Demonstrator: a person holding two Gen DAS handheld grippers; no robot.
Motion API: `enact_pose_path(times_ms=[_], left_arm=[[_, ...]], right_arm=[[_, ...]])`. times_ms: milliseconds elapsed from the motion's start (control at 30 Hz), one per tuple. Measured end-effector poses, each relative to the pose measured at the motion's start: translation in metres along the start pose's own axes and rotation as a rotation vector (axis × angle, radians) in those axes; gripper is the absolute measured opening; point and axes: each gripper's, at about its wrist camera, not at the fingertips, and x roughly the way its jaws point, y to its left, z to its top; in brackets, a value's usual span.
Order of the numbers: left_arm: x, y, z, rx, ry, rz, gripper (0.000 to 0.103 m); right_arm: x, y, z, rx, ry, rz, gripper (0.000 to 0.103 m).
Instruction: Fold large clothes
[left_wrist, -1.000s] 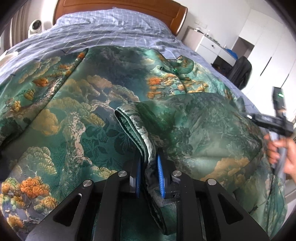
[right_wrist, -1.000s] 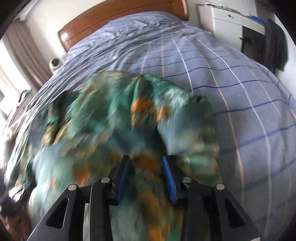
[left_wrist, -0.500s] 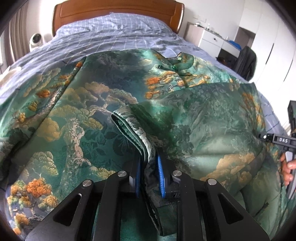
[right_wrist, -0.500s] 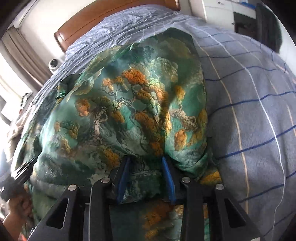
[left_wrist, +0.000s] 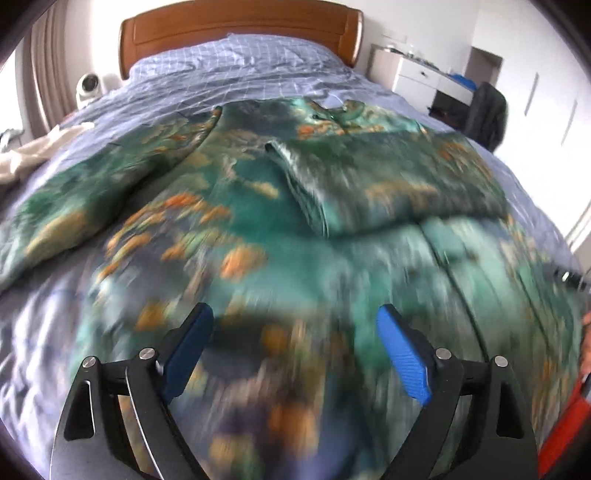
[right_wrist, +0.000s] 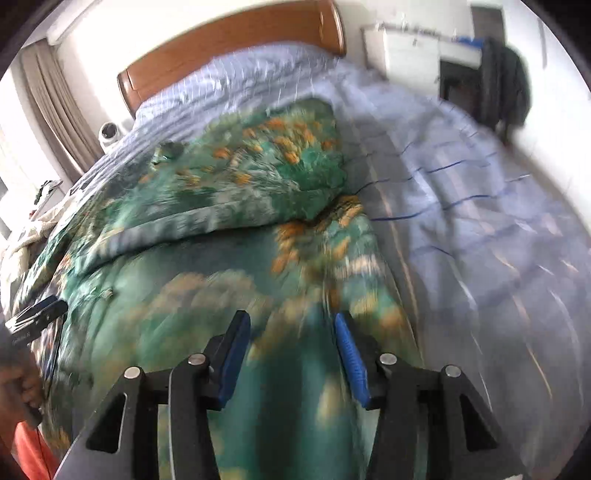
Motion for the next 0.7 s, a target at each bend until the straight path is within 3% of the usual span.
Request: enact_pose_path(times_ms=[133, 233, 367, 500, 633, 700], left_arm=[[-0.028, 0.009, -0.014, 0.024, -0.011, 0.069, 0.099], [-0.034, 0.027, -0.011, 0.005, 0.005, 0.099, 0.099], [-0.046, 0.075, -0.002, -0.111, -0.044, 0.143, 0.099], [-0.051, 0.153, 0.0, -0.354, -0.105, 0.154, 0.099], [-0.042, 0.241, -0.01, -0.676, -0.178, 0.115, 0.099], [-0.028, 0.282, -0.016, -0.821, -0.174, 0.125, 0.099]], right_arm=[[-0.043, 0.018, -0.037, 0.025, -0.099, 0.023, 0.057], [-0.05, 0.039, -0.059, -0.008, -0.099, 0.033, 0.057], [-0.05, 0.063, -0.063, -0.068, -0.086, 0.056, 0.057], [-0.059, 0.075, -0.06, -0.084, -0.116, 0.062, 0.057], [-0.061, 0.088, -0.063, -0.123, -0.116, 0.062, 0.057], [-0.059, 0.094, -0.066, -0.141, -0.103, 0.071, 0.057]])
